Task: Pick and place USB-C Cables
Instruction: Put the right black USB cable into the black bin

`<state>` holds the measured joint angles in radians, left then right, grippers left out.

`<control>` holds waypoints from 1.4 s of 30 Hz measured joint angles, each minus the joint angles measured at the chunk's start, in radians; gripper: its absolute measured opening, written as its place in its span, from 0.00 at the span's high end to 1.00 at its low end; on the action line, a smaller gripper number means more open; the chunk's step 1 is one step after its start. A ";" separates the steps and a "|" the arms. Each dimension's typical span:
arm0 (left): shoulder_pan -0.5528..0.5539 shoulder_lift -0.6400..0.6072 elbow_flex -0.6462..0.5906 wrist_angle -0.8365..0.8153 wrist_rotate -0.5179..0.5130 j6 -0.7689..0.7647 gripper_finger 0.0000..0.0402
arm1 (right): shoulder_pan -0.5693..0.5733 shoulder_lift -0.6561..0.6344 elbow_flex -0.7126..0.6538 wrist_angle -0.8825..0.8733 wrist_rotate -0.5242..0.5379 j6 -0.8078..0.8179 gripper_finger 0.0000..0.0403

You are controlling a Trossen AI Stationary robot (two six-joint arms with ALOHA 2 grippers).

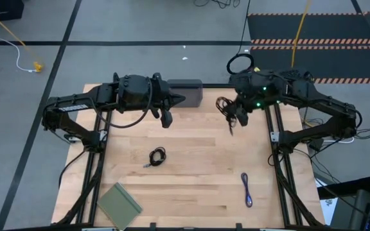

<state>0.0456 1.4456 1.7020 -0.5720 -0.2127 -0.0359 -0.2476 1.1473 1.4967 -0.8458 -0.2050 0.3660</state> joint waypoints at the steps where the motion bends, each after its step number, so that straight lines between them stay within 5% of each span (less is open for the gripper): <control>1: 0.000 0.000 0.000 0.001 0.000 -0.002 0.99 | -0.001 0.000 0.000 0.048 0.000 -0.023 0.97; 15: 0.000 0.000 0.000 0.224 0.055 -0.026 0.95 | -0.002 0.015 -0.001 0.497 0.025 -0.350 0.97; 25: 0.000 0.000 0.000 0.286 0.072 -0.092 0.75 | -0.001 0.091 -0.001 0.705 0.018 -0.305 0.97; 35: 0.003 0.000 0.000 0.349 0.085 -0.150 0.59 | 0.017 0.117 -0.002 0.727 -0.035 -0.274 0.97; 42: 0.043 0.021 0.001 0.401 0.111 -0.160 0.38 | 0.017 0.125 -0.002 0.737 -0.035 -0.273 0.97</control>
<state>0.0885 1.4661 1.7027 -0.1706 -0.1014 -0.1956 -0.2305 1.2720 1.4952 -0.1089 -0.2405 0.0929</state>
